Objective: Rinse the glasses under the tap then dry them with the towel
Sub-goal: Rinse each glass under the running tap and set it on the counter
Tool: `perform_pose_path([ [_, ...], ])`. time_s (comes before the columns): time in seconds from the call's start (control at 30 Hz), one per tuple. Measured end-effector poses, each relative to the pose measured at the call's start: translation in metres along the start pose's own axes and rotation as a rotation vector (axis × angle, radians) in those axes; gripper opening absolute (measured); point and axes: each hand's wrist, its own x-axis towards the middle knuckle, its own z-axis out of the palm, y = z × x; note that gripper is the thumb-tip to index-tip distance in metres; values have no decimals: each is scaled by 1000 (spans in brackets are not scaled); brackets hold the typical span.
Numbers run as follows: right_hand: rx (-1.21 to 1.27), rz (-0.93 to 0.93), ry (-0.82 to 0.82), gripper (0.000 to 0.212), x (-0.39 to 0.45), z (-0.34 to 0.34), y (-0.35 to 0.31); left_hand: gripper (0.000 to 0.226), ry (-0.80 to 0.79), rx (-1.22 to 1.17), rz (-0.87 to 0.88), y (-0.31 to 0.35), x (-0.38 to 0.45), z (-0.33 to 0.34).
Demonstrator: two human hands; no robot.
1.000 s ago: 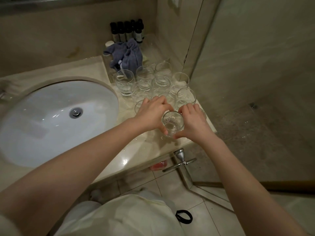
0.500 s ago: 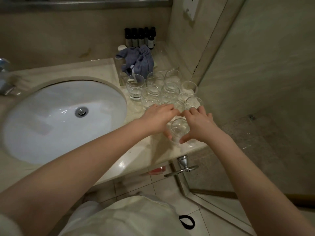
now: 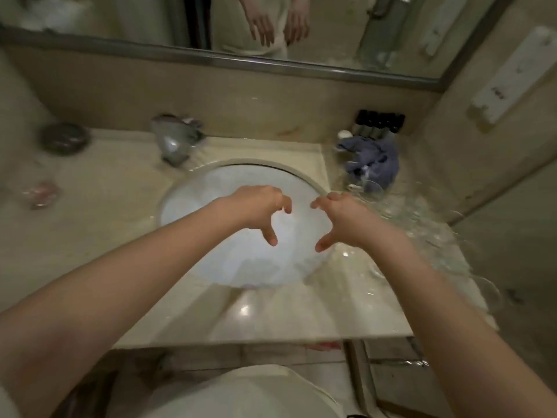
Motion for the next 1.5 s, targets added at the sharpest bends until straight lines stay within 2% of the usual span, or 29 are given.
perform_pose_path([
  [0.33, -15, -223, -99, 85, 123, -18, -251, 73, 29, -41, -281, -245, -144, -11],
  [0.47, 12, -298, -95, 87, 154, -22, -323, 76, 61, -56, -367, -311, -179, -9],
  [0.6, -56, -353, -72, 84, 173, -26, -364, 79, 118, -117, -422, -351, -191, -6],
  [0.77, 14, -361, -117, 87, 195, -32, -391, 85, 212, -172, -495, -378, -183, 0],
  [1.0, 63, -343, -121, 87, 215, -31, -397, 100, 174, -234, -597, -399, -160, 26],
  [1.17, 105, -346, -141, 86, 216, -16, -393, 89, 185, -195, -617, -414, -151, 41],
  [1.33, 95, -314, -138, 82, 216, -4, -372, 53, 252, -175, -653, -426, -150, 49],
  [1.5, 124, -276, -157, 79, 211, 16, -336, 62, 244, -194, -569, -394, -137, 46],
])
